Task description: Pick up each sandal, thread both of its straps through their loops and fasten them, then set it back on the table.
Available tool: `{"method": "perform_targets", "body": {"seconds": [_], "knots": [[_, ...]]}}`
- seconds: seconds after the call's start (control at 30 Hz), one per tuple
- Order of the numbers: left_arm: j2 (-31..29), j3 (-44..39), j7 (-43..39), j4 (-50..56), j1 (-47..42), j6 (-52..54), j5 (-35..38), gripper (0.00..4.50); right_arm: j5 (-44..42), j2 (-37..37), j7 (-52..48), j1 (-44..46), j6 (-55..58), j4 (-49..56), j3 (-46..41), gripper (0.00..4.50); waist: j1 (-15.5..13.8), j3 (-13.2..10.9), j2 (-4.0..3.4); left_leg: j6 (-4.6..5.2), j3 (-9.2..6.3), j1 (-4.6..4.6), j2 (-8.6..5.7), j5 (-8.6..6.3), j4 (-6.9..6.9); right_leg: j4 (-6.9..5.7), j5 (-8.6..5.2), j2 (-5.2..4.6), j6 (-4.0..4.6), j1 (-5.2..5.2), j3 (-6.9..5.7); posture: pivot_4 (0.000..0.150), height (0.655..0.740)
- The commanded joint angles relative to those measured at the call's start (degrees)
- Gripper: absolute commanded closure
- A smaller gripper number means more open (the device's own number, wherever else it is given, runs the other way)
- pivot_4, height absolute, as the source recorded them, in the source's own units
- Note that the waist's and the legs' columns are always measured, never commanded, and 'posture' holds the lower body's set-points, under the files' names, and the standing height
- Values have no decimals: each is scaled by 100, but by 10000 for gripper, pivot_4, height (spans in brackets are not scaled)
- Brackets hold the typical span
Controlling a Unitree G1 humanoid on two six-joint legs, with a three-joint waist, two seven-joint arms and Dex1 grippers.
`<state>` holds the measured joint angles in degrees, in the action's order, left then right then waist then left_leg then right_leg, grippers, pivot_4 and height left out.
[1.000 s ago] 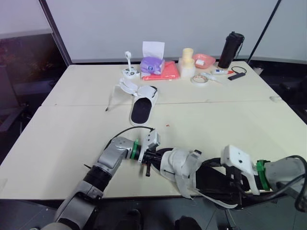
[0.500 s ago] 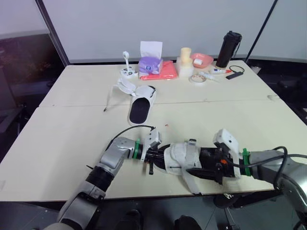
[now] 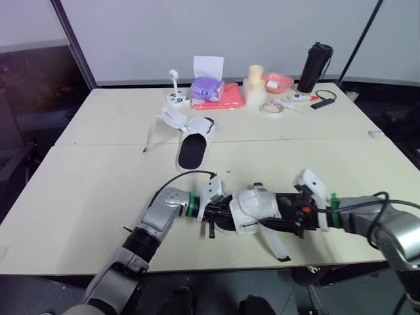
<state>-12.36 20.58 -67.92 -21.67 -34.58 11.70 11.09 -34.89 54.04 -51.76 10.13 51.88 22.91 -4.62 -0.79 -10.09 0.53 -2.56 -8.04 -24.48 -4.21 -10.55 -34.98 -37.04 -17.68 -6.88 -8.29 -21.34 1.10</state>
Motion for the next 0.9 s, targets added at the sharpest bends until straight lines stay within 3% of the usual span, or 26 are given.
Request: {"method": "perform_targets", "body": {"seconds": [0.03,0.13,0.3,0.8,0.9], "knots": [[-51,73,208,-202,47,-15,-286,45000,-458,319,-172,-356,325,530,-776,206,-8,1,-1,0,0,0,0,0,1,0,0,0,0,0,0,1500,7344],[-44,58,221,-252,23,-56,-305,45000,-951,440,-235,-868,721,1028,-1342,206,-5,1,-1,0,0,2,2,0,-1,-1,0,1,1,3,0,1500,7344],[-26,41,235,-361,-26,-129,-309,45000,-1356,254,69,-1441,1052,1568,-1532,206,-4,0,1,0,1,2,4,0,-5,1,-2,0,4,6,0,1500,7344],[-53,62,241,-300,25,-107,-305,45000,-1207,-217,735,-1180,897,1386,-430,206,-5,0,2,0,-1,1,4,0,-7,3,-4,0,9,6,-1,1500,7344],[-75,63,246,-280,42,-106,-313,45000,-1227,-264,767,-1127,867,1291,-366,8854,-2,0,2,0,0,1,4,0,-6,3,-4,0,9,5,-1,1500,7344]]}}
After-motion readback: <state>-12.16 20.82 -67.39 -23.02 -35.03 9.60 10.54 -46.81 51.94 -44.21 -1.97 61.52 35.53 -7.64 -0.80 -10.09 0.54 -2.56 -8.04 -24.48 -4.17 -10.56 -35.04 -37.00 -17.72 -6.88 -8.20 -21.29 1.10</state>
